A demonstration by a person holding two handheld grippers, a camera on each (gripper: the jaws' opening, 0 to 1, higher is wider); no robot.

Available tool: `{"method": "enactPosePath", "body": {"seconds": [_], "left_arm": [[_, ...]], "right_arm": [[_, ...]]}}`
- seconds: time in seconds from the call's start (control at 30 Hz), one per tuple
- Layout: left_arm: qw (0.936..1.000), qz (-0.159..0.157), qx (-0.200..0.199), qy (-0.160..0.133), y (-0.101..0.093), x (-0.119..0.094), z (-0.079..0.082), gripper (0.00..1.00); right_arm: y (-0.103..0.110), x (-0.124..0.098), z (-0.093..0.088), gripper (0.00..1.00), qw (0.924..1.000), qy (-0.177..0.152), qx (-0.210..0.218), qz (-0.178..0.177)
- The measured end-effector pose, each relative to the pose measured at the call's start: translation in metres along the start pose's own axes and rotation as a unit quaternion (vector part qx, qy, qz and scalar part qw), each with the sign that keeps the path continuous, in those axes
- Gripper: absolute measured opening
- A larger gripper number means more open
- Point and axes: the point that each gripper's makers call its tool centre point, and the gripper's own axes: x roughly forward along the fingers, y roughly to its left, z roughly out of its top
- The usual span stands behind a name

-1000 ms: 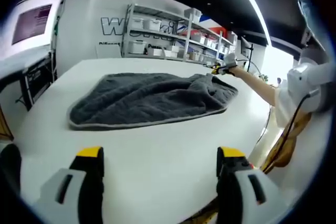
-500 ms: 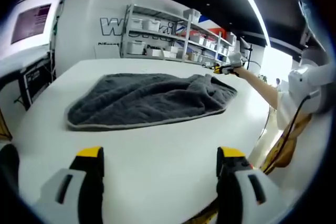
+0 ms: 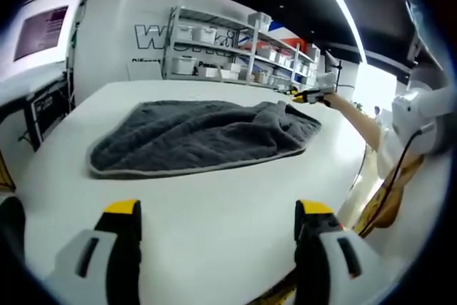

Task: Fold the towel on the table until its edges align and the towel forms a compact rectangular stack.

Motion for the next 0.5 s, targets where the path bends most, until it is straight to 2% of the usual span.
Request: {"method": "enactPosePath", "body": {"seconds": [0.33,0.5], "left_arm": [[1.0,-0.002,0.001,0.001,-0.002,0.001,0.0,0.93],[1.0,0.001,0.0,0.003,0.0,0.001,0.0,0.93]], "right_arm": [[0.019,-0.016,0.004,0.42,0.9991,-0.026,0.003,0.034],[0.033,-0.023,-0.003,0.51,0.9984,-0.014,0.001,0.054]]}}
